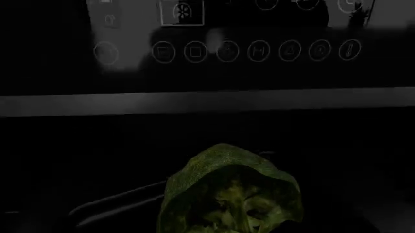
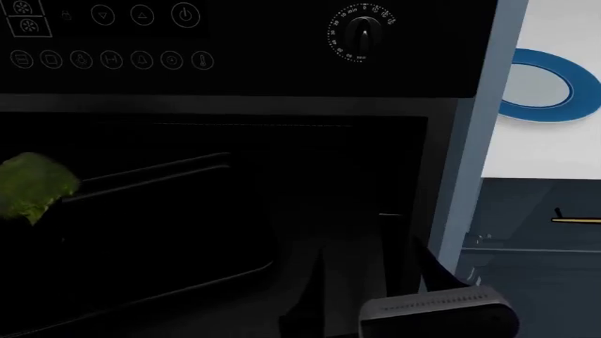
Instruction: Pick the broccoli from the top rack in the oven and place it on the plate on the counter.
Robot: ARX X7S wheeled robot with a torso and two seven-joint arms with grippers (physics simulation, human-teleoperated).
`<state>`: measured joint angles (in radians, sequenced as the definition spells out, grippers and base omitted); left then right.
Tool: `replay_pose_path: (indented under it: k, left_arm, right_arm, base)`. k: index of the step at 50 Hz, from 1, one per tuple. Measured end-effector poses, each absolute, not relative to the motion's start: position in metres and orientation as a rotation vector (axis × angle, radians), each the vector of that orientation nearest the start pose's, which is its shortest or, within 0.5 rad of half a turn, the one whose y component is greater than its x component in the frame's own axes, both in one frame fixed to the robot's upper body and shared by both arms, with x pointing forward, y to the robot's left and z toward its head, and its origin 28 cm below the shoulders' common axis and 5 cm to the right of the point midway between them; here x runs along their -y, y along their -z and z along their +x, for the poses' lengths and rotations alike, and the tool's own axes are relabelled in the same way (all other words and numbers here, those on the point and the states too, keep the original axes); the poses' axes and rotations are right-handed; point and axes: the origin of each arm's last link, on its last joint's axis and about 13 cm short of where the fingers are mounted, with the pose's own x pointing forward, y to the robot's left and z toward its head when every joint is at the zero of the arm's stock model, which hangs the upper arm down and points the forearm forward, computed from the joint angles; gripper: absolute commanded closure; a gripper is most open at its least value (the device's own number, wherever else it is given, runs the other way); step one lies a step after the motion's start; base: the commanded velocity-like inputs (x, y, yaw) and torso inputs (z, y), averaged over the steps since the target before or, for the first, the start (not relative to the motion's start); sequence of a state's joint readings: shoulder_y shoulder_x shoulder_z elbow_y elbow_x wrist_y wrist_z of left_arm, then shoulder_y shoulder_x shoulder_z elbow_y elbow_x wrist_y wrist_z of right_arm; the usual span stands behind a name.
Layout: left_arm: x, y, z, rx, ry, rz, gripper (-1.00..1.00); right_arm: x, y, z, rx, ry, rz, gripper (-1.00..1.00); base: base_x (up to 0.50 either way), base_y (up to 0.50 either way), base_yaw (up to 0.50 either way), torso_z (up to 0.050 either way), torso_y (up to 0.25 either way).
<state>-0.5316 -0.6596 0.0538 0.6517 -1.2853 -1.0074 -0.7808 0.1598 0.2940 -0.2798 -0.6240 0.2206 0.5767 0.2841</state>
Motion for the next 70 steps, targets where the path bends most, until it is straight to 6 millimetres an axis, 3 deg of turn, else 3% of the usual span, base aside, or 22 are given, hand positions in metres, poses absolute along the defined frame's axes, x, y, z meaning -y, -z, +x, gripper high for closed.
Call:
replay_pose_path:
  k: [12,23,44,70]
  left_arm:
    - [-0.243,-0.236,0.182,-0.001,0.09,-0.011,1.0]
    - [-0.239,-0.244,0.169,0.04,0.113,-0.002,1.0]
    - [-0.233,-0.254,0.165,0.082,0.108,0.014,1.0]
    - [-0.226,-0.268,0.162,0.128,0.113,0.02,1.0]
  right_arm:
    - [0.084,-0.125,0.208,0.142,-0.112,-0.119,-1.0]
    - [0.083,-0.128,0.207,0.141,-0.106,-0.129,-1.0]
    - [0.083,-0.139,0.201,0.156,-0.116,-0.138,-1.0]
    - [0.091,-0.18,0.188,0.251,-0.083,-0.159,-1.0]
  base:
    - [-0.01,0.0,0.0,0.0,0.0]
    - [-0.45,0.02,0.0,0.0,0.0]
    - [-0.18,-0.39,0.0,0.0,0.0]
    - [-0.02,-0.5,0.0,0.0,0.0]
